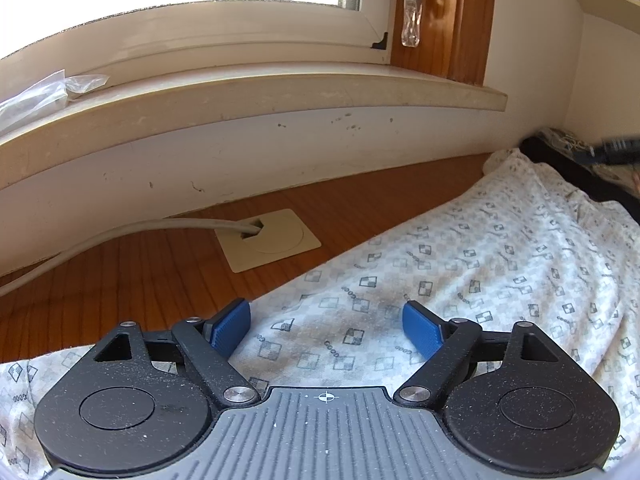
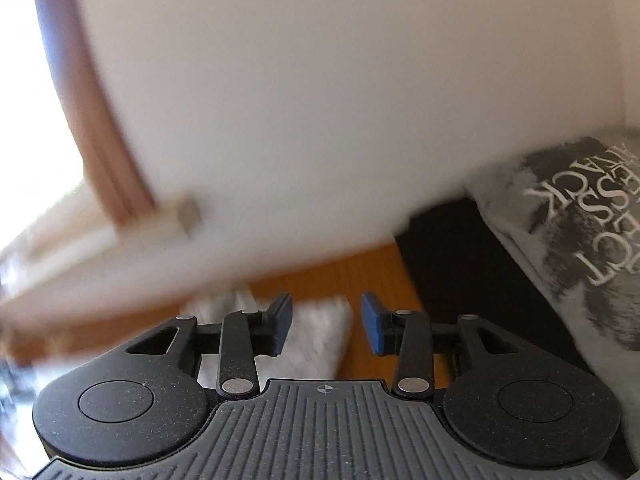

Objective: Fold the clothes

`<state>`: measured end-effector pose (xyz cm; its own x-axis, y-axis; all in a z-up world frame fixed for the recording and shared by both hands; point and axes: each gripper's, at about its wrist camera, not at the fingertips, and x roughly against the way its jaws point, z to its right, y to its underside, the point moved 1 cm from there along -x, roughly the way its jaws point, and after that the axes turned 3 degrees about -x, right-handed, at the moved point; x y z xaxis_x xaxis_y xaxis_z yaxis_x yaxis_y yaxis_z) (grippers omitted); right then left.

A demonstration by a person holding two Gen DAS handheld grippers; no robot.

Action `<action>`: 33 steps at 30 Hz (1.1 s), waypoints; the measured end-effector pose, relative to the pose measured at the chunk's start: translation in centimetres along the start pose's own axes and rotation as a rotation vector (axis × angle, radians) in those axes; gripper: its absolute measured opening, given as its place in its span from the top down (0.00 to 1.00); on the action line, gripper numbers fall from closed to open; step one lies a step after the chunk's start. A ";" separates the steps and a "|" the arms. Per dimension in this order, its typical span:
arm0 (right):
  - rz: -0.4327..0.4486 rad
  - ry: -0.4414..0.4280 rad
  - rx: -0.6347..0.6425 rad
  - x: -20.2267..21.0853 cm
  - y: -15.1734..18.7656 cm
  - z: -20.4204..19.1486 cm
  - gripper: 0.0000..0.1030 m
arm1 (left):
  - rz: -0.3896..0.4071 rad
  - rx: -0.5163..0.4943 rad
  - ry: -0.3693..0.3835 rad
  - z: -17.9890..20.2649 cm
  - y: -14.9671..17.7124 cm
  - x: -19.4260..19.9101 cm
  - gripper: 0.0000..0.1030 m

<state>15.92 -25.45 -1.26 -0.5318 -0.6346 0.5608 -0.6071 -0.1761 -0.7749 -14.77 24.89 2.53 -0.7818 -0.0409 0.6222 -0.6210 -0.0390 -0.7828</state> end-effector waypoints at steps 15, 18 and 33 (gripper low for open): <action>-0.056 -0.171 0.090 1.4 2.7 -0.6 0.62 | 0.001 -0.002 -0.003 0.2 0.0 0.0 0.17; -0.100 -0.175 0.128 1.1 3.5 -1.0 0.62 | 0.001 -0.001 -0.001 0.1 0.0 0.0 0.17; -0.077 0.007 0.247 0.3 4.4 -3.5 0.98 | 0.003 0.001 0.001 0.1 0.0 0.0 0.16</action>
<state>11.00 -23.76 -3.43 -0.4938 -0.6074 0.6222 -0.4841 -0.4024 -0.7770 -14.78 24.83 2.49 -0.7838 -0.0401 0.6197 -0.6185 -0.0396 -0.7848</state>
